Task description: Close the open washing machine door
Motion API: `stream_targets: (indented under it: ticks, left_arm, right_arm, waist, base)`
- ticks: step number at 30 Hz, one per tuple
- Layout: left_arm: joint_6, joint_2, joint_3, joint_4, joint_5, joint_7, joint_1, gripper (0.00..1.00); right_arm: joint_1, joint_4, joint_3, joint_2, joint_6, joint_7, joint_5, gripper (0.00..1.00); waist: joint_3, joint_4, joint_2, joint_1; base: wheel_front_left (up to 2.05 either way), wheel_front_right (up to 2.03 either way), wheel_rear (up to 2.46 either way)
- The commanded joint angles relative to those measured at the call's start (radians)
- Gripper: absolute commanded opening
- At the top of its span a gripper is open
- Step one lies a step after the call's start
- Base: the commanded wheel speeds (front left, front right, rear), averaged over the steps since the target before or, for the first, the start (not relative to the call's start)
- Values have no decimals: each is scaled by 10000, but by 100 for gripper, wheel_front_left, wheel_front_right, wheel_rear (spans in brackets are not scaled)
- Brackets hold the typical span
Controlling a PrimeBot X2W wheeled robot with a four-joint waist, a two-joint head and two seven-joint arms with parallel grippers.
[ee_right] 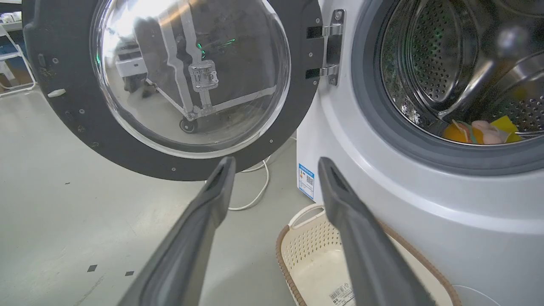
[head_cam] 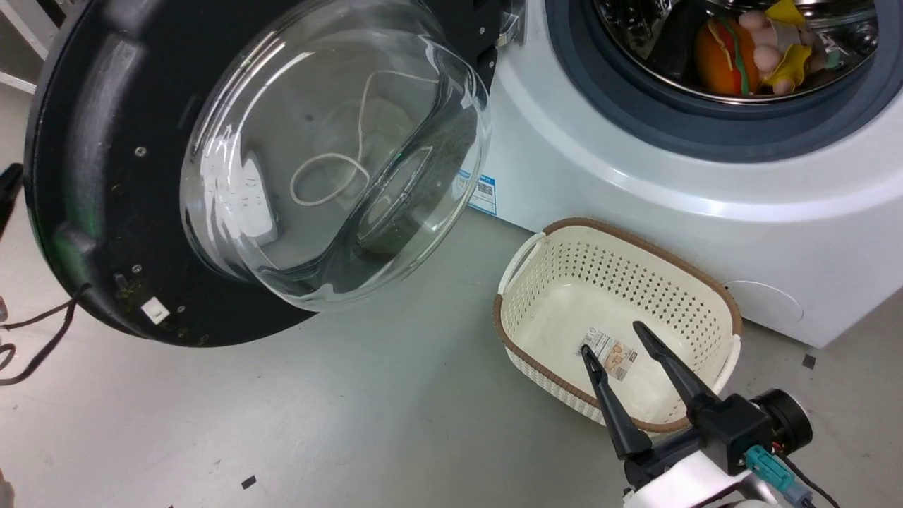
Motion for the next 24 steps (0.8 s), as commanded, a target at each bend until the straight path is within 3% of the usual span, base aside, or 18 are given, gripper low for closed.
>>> stream_targets:
  ticks: [1, 8, 13, 19, 24]
  left_arm:
    - [-70, -54, 51, -103, -363, 435, 64, 0]
    - [-237, -769, -112, -1364, -1118, 1694, 1147, 0]
    - [-36, -1476, -257, -2425, -1438, 2265, 2215, 0]
    - [81, -2756, -892, -3583, -1512, 2576, 3654, 0]
    - [259, -3283, -1587, -4406, -2061, 2443, 4840, 0]
  right_arm:
    - [-99, 46, -6, 5, 8, -118, 51, 100]
    - [90, 93, -178, 5, 8, -118, 415, 100]
    - [234, 82, -320, 5, 8, -118, 539, 100]
    - [508, 86, -941, 5, 8, -118, 662, 100]
    - [702, 61, -1335, 5, 8, -118, 595, 100]
  waist:
    - [-83, 25, 0, -1]
    - [-651, -94, 0, -1]
    - [-1053, -315, 0, -1]
    - [-1474, -648, 0, -1]
    - [-1772, -1203, 0, -1]
  base:
    - [0, 0, 0]
    - [0, 0, 0]
    - [0, 0, 0]
    - [0, 0, 0]
    - [0, 0, 0]
